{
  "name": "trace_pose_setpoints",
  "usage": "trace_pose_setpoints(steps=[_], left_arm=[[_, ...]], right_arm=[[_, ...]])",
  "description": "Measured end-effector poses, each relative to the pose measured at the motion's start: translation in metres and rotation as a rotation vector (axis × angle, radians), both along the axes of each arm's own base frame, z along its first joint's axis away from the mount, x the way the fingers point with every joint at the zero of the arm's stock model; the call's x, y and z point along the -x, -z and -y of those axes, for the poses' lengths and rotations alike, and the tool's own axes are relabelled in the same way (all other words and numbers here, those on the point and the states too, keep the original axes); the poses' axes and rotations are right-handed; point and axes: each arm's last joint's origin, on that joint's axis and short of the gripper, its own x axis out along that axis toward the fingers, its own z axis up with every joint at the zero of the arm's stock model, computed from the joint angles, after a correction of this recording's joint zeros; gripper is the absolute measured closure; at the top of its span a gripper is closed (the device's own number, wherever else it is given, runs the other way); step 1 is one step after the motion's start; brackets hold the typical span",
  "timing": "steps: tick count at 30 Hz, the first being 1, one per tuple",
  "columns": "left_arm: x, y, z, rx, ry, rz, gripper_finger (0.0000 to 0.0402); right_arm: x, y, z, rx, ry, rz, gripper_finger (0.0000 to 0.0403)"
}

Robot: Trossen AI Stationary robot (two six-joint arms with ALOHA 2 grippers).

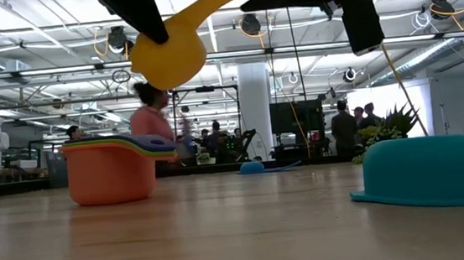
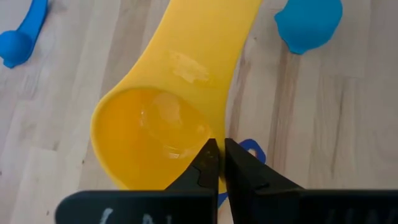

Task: Nest measuring cups in basket
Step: Stack the yellow measuring cup on top of the purple measuring cup

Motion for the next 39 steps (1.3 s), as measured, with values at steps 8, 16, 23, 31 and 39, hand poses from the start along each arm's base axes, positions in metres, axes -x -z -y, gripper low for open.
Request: trace_pose_setpoints(steps=[8,16,23,31,39], left_arm=[[-0.001,0.000,0.001,-0.004,0.016,0.006,0.0388],[-0.002,-0.001,0.001,-0.009,0.043,0.020,0.0383],[-0.004,-0.001,0.002,-0.020,0.086,0.028,0.0394],[0.000,-0.004,0.012,-0.122,0.069,0.099,0.0271],[0.021,-0.018,0.007,-0.155,-0.028,0.078,0.0157]], right_arm=[[0.002,-0.005,-0.006,-0.002,-0.025,0.031,0.0352],[0.002,-0.005,-0.006,-0.001,-0.030,0.033,0.0394],[0.002,-0.006,-0.007,-0.027,-0.027,0.048,0.0401],[0.001,-0.007,-0.006,-0.131,-0.012,0.116,0.0402],[-0.002,-0.009,0.000,-0.201,0.061,0.186,0.0402]])
